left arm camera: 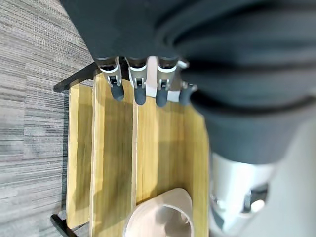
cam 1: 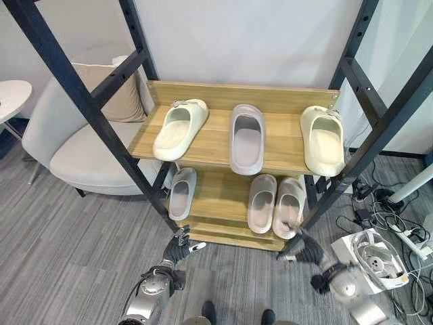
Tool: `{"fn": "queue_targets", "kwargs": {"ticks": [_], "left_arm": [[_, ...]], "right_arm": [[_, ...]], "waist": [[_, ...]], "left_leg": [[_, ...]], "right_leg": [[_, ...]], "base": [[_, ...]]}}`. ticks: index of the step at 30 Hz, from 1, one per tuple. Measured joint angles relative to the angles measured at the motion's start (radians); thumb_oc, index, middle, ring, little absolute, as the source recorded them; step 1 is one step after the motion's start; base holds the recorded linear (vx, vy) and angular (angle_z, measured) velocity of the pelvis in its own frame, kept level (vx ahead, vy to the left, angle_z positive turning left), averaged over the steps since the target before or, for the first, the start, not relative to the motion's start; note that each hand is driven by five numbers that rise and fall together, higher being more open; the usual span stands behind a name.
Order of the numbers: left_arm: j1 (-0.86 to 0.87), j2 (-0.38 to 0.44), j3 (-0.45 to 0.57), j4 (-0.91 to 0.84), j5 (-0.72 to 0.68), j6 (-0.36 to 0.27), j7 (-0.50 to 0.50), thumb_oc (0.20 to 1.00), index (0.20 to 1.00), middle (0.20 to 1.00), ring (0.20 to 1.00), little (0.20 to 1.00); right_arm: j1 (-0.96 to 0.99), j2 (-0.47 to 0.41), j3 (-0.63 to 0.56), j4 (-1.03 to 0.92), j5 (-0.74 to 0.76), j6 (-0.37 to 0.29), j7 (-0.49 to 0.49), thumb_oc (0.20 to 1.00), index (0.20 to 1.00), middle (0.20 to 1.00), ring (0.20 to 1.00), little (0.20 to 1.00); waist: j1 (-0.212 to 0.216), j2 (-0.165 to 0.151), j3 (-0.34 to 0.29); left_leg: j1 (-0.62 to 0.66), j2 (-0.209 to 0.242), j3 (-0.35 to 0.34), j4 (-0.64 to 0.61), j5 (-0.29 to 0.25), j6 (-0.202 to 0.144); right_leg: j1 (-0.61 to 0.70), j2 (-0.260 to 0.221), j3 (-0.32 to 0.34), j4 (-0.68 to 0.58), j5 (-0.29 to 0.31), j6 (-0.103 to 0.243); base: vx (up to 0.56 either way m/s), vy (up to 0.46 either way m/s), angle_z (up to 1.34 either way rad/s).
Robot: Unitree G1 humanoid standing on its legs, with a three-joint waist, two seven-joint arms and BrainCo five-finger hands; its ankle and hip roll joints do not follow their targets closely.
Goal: Arrange the slippers neatly on the shoe rack.
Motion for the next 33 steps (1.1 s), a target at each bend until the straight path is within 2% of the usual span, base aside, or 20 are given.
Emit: {"fn": "queue_targets", "kwargs": {"ticks": [2, 4, 5, 9, 11, 12, 14, 20, 23, 25, 26, 32, 33], "left_arm": [[0.000, -0.010, -0.001, -0.016, 0.000, 0.000, 0.001, 1.000, 1.000, 1.000, 1.000, 1.000], [0.000, -0.014, -0.002, -0.026, 0.000, -0.002, 0.002, 1.000, 1.000, 1.000, 1.000, 1.000], [0.000, -0.015, -0.004, -0.028, 0.000, -0.003, 0.004, 1.000, 1.000, 1.000, 1.000, 1.000], [0.009, -0.017, -0.010, -0.052, -0.001, -0.005, 0.005, 1.000, 1.000, 1.000, 1.000, 1.000], [0.010, -0.021, -0.019, -0.054, -0.001, -0.005, 0.002, 1.000, 1.000, 1.000, 1.000, 1.000], [0.011, -0.020, -0.035, -0.060, -0.002, -0.005, -0.001, 1.000, 1.000, 1.000, 1.000, 1.000], [0.009, -0.022, -0.059, -0.061, -0.002, -0.005, -0.012, 1.000, 1.000, 1.000, 1.000, 1.000], [0.002, -0.013, -0.089, -0.058, -0.003, -0.003, -0.027, 1.000, 1.000, 1.000, 1.000, 1.000], [-0.002, -0.006, -0.089, -0.052, -0.006, -0.003, -0.032, 1.000, 1.000, 1.000, 1.000, 1.000], [-0.007, 0.005, -0.089, -0.048, -0.006, -0.003, -0.033, 1.000, 1.000, 1.000, 1.000, 1.000], [-0.007, 0.015, -0.089, -0.048, -0.006, -0.003, -0.033, 1.000, 1.000, 1.000, 1.000, 1.000], [-0.060, 0.045, -0.089, -0.043, -0.014, -0.004, -0.024, 1.000, 1.000, 1.000, 1.000, 1.000], [-0.074, 0.045, -0.089, -0.043, -0.014, -0.006, -0.022, 1.000, 1.000, 1.000, 1.000, 1.000]], "right_arm": [[0.028, -0.033, -0.025, -0.242, -0.031, -0.014, 0.016, 1.000, 1.000, 1.000, 1.000, 1.000], [0.024, -0.027, -0.055, -0.358, -0.030, -0.063, 0.016, 1.000, 1.000, 1.000, 1.000, 1.000], [-0.004, -0.037, -0.064, -0.382, -0.029, -0.069, 0.013, 1.000, 1.000, 1.000, 1.000, 1.000], [-0.197, -0.060, -0.128, -0.351, -0.031, -0.080, -0.046, 1.000, 1.000, 1.000, 1.000, 1.000], [-0.311, -0.064, -0.146, -0.272, -0.041, -0.076, -0.100, 1.000, 1.000, 1.000, 1.000, 1.000], [-0.382, -0.062, -0.144, -0.197, -0.064, -0.070, -0.145, 1.000, 1.000, 1.000, 1.000, 1.000], [-0.481, -0.069, -0.141, -0.071, -0.118, -0.030, -0.199, 1.000, 1.000, 1.000, 1.000, 1.000], [-0.644, -0.068, -0.086, 0.173, -0.157, 0.054, -0.314, 1.000, 1.000, 1.000, 1.000, 1.000], [-0.726, -0.064, -0.052, 0.321, -0.157, 0.081, -0.338, 1.000, 1.000, 1.000, 1.000, 1.000], [-0.743, -0.054, -0.045, 0.364, -0.157, 0.092, -0.343, 1.000, 1.000, 1.000, 1.000, 1.000], [-0.745, -0.045, -0.044, 0.382, -0.157, 0.098, -0.347, 1.000, 1.000, 1.000, 1.000, 1.000], [-0.859, -0.014, -0.002, 0.573, -0.159, 0.121, -0.377, 1.000, 1.000, 1.000, 1.000, 1.000], [-0.882, -0.012, -0.001, 0.604, -0.162, 0.133, -0.380, 0.906, 0.906, 0.906, 0.906, 0.906]], "waist": [[-0.008, 0.001, -0.003], [-0.010, 0.000, -0.011], [-0.016, 0.000, -0.016], [-0.016, 0.002, -0.032], [-0.004, 0.000, -0.045], [0.017, 0.002, -0.052], [0.042, -0.002, -0.054], [0.096, -0.030, -0.045], [0.132, -0.061, -0.028], [0.140, -0.077, -0.018], [0.158, -0.082, -0.015], [0.169, -0.088, 0.026], [0.169, -0.088, 0.027]], "left_leg": [[0.001, -0.001, 0.004, 0.001, 0.002, 0.003], [0.001, -0.001, 0.008, 0.005, 0.006, 0.006], [0.001, 0.000, 0.014, 0.006, 0.006, 0.006], [0.001, 0.001, 0.024, 0.005, 0.006, 0.007], [0.001, 0.001, 0.024, 0.005, 0.007, 0.008], [0.001, 0.001, 0.020, 0.005, 0.008, 0.010], [-0.003, -0.001, 0.011, 0.005, 0.008, 0.011], [-0.034, -0.005, -0.031, 0.006, 0.020, 0.017], [-0.045, -0.006, -0.051, 0.006, 0.024, 0.016], [-0.056, -0.007, -0.058, 0.006, 0.026, 0.016], [-0.063, -0.007, -0.060, 0.006, 0.026, 0.016], [-0.096, -0.013, -0.082, 0.006, 0.033, 0.017], [-0.103, -0.013, -0.086, 0.006, 0.034, 0.016]], "right_leg": [[-0.002, -0.001, 0.007, -0.003, 0.006, 0.005], [-0.004, 0.001, 0.015, -0.004, 0.010, 0.002], [-0.006, 0.001, 0.018, -0.004, 0.017, -0.008], [-0.008, 0.001, 0.023, -0.007, 0.023, -0.009], [-0.007, 0.002, 0.023, -0.007, 0.024, -0.009], [-0.005, 0.002, 0.020, -0.006, 0.021, -0.005], [-0.004, 0.002, 0.014, -0.006, 0.021, -0.005], [-0.015, 0.002, -0.026, -0.004, 0.022, -0.006], [-0.018, 0.002, -0.045, -0.005, 0.021, -0.005], [-0.023, 0.001, -0.059, -0.005, 0.018, -0.001], [-0.030, 0.001, -0.061, -0.005, 0.018, -0.001], [-0.051, -0.003, -0.081, -0.008, 0.017, 0.000], [-0.054, -0.002, -0.086, -0.010, 0.017, 0.001]], "base": [[-0.01, 0.031, -0.10], [0.00, 0.020, -0.12], [0.02, 0.024, -0.09], [0.02, 0.028, -0.07], [0.01, 0.015, 0.03], [0.02, 0.026, 0.06], [0.00, 0.027, 0.12], [-0.02, 0.011, 0.20], [-0.02, 0.013, 0.21], [-0.02, 0.009, 0.16], [-0.07, 0.024, 0.12], [-0.06, 0.032, 0.10], [-0.05, 0.035, 0.09]]}}
